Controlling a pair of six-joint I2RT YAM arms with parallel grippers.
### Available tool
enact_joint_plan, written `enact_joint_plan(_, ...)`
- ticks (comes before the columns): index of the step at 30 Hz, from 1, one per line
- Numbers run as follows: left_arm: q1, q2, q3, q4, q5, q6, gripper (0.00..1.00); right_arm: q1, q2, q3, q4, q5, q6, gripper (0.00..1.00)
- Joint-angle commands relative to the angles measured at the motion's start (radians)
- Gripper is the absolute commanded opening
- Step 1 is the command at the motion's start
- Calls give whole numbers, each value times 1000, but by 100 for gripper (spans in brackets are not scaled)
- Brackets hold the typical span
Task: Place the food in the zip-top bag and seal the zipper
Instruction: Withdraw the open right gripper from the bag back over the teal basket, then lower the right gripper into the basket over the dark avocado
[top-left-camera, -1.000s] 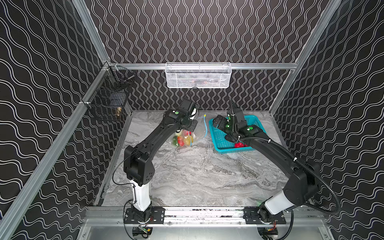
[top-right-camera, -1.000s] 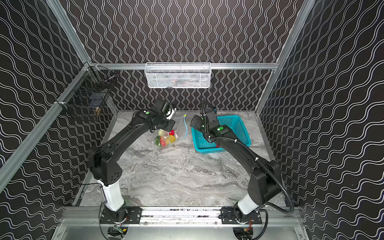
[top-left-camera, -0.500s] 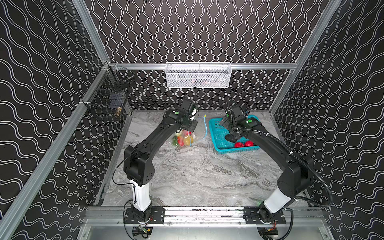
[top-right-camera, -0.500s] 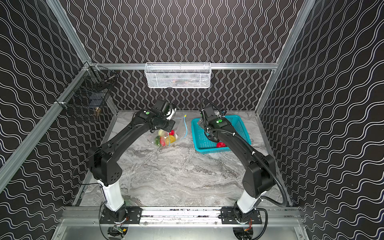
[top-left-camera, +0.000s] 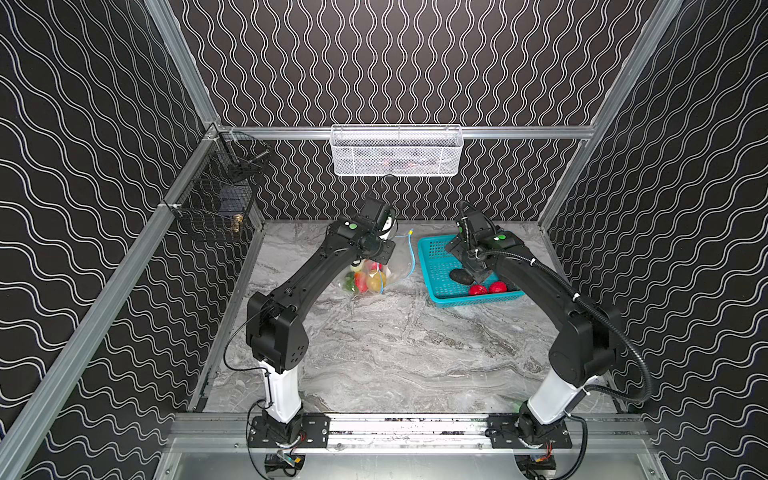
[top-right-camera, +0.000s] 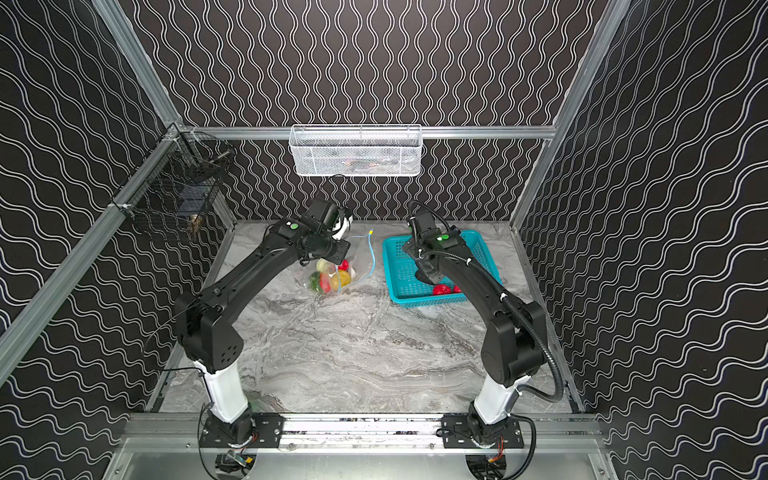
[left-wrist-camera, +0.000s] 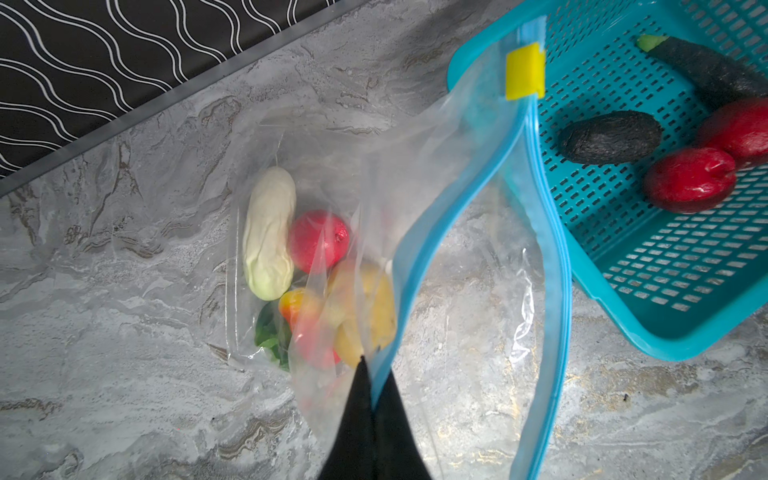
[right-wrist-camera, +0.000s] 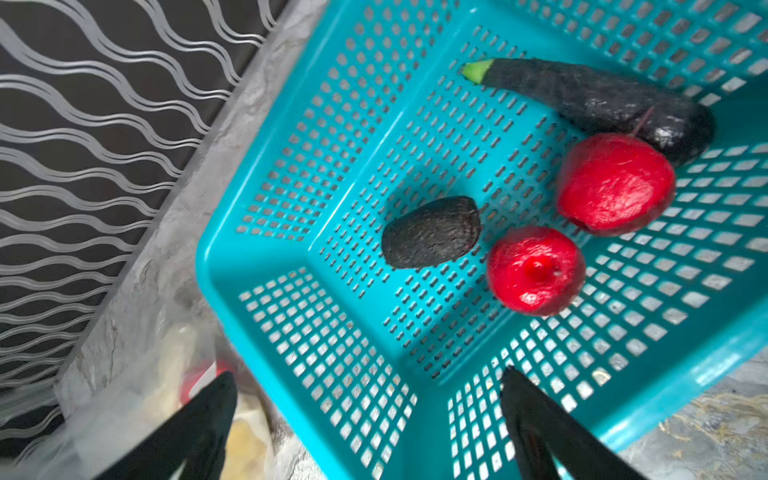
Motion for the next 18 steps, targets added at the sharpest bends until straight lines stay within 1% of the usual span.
enact_joint_plan(1,0,-13,-2,17,-3,5,0,-2,18,4,-44,-34,46,99)
enact_joint_plan(7,-1,-21,-5,21,-30,12,0,-8,54,17,-57,-42,51,99)
enact_joint_plan(10,0,-21,-5,19,-30,14,0,-20,80,31,-86,-35,86,99)
enact_joint_plan(14,1,-15,-8,20,-24,11,0,-50,120,54,-73,-78,108,97)
enact_joint_plan(16,1,-13,-10,20,-18,10,0,-60,141,80,-84,-79,119,97)
enact_joint_plan(18,1,-16,-17,24,-16,8,0,-68,146,94,-71,-88,106,96)
